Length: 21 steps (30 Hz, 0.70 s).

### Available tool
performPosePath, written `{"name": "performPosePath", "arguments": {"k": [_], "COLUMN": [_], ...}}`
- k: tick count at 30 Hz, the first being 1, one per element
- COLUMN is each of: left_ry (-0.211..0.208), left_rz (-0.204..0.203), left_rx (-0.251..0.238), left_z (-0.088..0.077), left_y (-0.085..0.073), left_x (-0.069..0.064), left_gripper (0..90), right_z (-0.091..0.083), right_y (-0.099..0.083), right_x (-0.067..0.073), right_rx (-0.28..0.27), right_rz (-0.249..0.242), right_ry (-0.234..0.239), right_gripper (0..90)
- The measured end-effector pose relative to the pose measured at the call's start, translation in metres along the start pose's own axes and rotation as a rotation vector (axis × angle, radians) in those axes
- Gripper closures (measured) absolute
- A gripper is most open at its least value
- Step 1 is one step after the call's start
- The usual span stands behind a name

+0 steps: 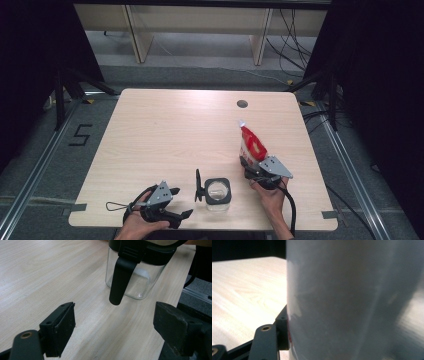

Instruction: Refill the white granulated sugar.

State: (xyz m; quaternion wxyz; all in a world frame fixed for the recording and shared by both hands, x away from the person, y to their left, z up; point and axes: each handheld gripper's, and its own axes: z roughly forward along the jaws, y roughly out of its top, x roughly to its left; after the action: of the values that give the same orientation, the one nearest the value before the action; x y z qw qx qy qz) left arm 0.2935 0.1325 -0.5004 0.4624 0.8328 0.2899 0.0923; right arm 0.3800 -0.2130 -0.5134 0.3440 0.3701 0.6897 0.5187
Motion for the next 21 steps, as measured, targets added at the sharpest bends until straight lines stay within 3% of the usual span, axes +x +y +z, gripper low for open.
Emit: {"name": "performPosePath", "arguments": {"k": [4, 5, 6, 7, 8, 10, 13, 14, 15, 17, 20, 21], "left_ry": [-0.014, -0.024, -0.019, -0.016, -0.016, -0.009, -0.005, -0.005, -0.004, -0.004, -0.004, -0.006], "left_rz": [-0.038, -0.045, -0.036, -0.034, -0.034, -0.032, -0.03, -0.034, -0.034, -0.032, -0.04, -0.025], "left_rx": [-0.007, -0.019, -0.008, -0.01, -0.01, -0.008, -0.009, -0.01, -0.008, -0.016, -0.023, -0.001], "left_z": [-0.001, -0.001, -0.002, -0.002, -0.002, -0.002, -0.001, -0.001, -0.001, -0.001, 0.0, -0.001], "left_y": [0.0, -0.001, -0.001, 0.0, 0.0, 0.0, 0.0, -0.001, -0.001, -0.001, -0.001, -0.001], "left_x": [0.001, 0.002, 0.002, 0.002, 0.002, 0.002, 0.002, 0.001, 0.002, 0.002, 0.002, 0.003], "left_gripper": [17.5, 17.5, 17.5, 17.5, 17.5, 17.5, 17.5, 17.5, 17.5, 17.5, 17.5, 17.5], "right_z": [-0.004, -0.005, -0.007, -0.011, -0.011, -0.014, -0.022, -0.024, -0.027, -0.042, -0.054, -0.065], "right_y": [0.005, 0.005, 0.006, 0.007, 0.007, 0.01, 0.019, 0.023, 0.026, 0.035, 0.039, 0.042], "right_x": [-0.001, -0.001, -0.002, 0.0, 0.0, -0.001, 0.003, 0.004, 0.007, 0.014, 0.019, 0.022], "right_rx": [0.034, 0.033, 0.047, 0.064, 0.064, 0.055, 0.045, 0.042, 0.036, 0.03, 0.028, 0.03], "right_rz": [-0.086, -0.085, -0.116, -0.106, -0.106, -0.163, -0.178, -0.216, -0.22, -0.286, -0.322, -0.358], "right_ry": [0.005, 0.011, 0.004, 0.01, 0.01, 0.007, 0.03, 0.04, 0.044, 0.052, 0.055, 0.058], "right_gripper": [38.7, 38.8, 38.9, 39.0, 39.0, 39.1, 39.2, 39.1, 39.1, 39.2, 39.2, 39.2]}}
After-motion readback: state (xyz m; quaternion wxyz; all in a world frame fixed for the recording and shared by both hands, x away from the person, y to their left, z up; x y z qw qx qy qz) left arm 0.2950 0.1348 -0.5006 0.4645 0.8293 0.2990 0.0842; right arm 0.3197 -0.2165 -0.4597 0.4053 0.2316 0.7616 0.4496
